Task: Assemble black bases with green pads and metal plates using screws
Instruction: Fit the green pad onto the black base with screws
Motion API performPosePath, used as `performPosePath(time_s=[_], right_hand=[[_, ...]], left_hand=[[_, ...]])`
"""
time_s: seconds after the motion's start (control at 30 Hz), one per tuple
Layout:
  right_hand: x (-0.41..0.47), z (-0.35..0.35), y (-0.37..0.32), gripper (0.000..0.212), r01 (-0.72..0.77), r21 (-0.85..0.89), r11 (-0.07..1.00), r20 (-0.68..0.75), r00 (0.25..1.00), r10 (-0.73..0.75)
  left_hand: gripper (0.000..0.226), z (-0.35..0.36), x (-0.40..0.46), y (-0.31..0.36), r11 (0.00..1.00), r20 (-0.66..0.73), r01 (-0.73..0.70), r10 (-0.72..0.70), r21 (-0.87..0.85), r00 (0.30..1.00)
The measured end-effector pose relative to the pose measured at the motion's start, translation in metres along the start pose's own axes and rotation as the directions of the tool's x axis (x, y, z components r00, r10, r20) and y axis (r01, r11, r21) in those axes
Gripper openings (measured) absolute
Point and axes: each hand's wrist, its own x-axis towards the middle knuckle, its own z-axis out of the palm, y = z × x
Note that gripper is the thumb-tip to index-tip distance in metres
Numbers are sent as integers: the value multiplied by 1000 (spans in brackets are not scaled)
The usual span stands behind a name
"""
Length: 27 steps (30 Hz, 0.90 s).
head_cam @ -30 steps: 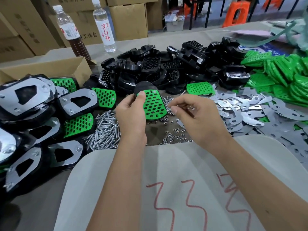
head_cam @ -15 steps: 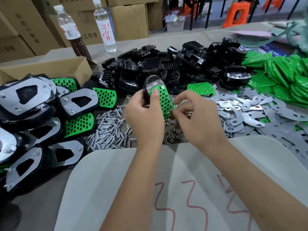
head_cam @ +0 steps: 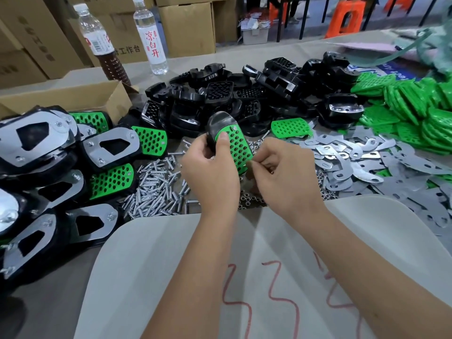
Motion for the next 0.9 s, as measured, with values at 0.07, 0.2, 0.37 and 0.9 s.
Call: performPosePath(time_s=[0.07,0.2,0.37,0.9], right_hand=[[0,0,0,21,-80,36,996,-14,997,80],[-1,0,0,20,96,-118,988,-5,995,-97],[4,0,6,25,-175,95,980,36,984,172],[12,-9,9,15,-404,589,700,220,914,342]], left_hand=[[14,1,-2,1,1000,23,-2,2,-9,1000],[15,2,-1,-3,997,38,42,-39,-65,999],[13,4,-2,-2,991,87,54,-43,-122,995],[19,6,2,8,861,163,339,-298,-379,940]])
